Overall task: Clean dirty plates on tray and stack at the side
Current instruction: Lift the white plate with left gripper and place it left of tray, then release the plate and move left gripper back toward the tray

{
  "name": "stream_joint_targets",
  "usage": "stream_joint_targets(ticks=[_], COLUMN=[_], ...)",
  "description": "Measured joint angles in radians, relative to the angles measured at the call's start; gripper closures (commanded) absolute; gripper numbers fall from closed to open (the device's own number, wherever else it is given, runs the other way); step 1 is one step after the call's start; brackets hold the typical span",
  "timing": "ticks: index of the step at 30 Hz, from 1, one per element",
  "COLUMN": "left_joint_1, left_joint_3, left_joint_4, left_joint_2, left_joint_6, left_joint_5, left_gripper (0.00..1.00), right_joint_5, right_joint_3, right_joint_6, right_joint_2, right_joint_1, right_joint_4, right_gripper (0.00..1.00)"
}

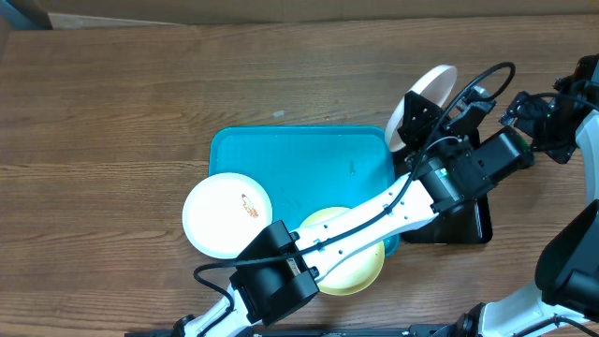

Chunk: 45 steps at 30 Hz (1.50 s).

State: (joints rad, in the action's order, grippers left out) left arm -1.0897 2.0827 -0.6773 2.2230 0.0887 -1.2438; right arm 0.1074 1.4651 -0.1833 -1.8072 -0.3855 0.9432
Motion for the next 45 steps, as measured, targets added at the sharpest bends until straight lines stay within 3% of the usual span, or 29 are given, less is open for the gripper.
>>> stream_joint_targets(ticks=[6, 11, 16, 20, 25, 29, 33, 39, 45], left_joint_1=[0.064, 0.227, 0.557, 0.89, 1.196, 1.378, 1.519, 1.645, 1.67], left_joint_3=[0.0, 0.0, 0.001, 0.003, 0.003, 0.003, -0.015, -0.153, -0.302], left_joint_4=[-0.221, -0.288, -0.335, -0.466, -0.601, -0.646, -0.587, -0.433, -0.35], left_joint_2=[0.0, -0.01, -0.057, -0.074, -0.074, -0.074, -0.076, -0.081, -0.081], left_joint_6=[-0.203, -0.372, -0.459, -0.479, -0.43, -0.406, -0.396, -0.393, -0.392], left_joint_5=[0.374, 0.77, 1.246, 1.473, 1.513, 1.411, 1.306, 1.249, 1.239], left_gripper=[0.96, 0.96, 0.96, 0.96, 0.96, 0.96, 0.96, 0.96, 0.96], right_joint_5=[0.0, 0.0, 0.0, 0.0, 0.0, 0.0, 0.0, 0.0, 0.0], right_joint_3=[0.0, 0.0, 0.0, 0.0, 0.0, 0.0, 0.0, 0.0, 0.0], right_joint_6=[0.0, 0.0, 0.0, 0.0, 0.0, 0.0, 0.0, 0.0, 0.0], right_joint_2=[0.0, 0.0, 0.0, 0.0, 0.0, 0.0, 0.0, 0.0, 0.0], right_joint_1=[0.0, 0.0, 0.0, 0.0, 0.0, 0.0, 0.0, 0.0, 0.0], right_joint_4=[0.0, 0.0, 0.0, 0.0, 0.0, 0.0, 0.0, 0.0, 0.0], right_gripper=[0.0, 0.0, 0.0, 0.0, 0.0, 0.0, 0.0, 0.0, 0.0])
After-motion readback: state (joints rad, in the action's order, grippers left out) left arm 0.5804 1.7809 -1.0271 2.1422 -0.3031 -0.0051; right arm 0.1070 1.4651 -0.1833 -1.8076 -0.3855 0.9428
